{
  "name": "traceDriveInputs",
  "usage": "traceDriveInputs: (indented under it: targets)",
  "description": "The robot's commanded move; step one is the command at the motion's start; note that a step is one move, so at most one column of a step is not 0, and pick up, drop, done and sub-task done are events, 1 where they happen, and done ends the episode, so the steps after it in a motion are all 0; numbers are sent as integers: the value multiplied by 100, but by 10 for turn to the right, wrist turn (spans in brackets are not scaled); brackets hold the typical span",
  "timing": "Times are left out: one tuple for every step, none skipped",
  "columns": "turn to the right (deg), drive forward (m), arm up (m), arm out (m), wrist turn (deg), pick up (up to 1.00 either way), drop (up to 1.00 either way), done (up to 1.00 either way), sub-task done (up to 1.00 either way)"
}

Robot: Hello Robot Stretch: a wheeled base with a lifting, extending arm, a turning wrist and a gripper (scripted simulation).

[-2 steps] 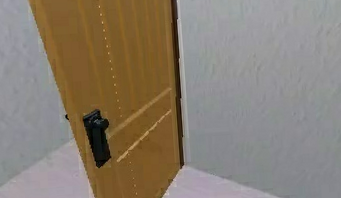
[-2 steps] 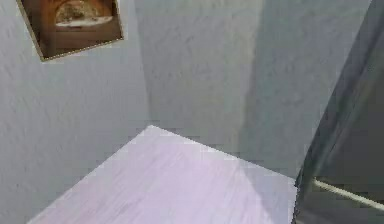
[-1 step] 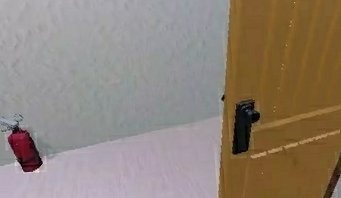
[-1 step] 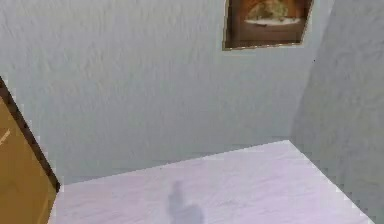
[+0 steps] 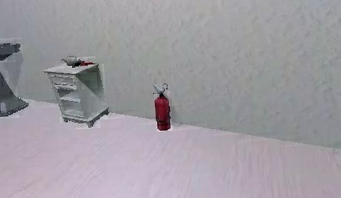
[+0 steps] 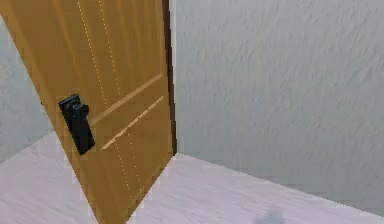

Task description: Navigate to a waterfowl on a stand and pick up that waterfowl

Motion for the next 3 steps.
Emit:
traceDriveInputs:
  targets:
    - [0,40,0,0,0,0,0,0,0]
    - [90,0,0,0,0,0,0,0,0]
    - [30,0,0,0,0,0,0,0,0]
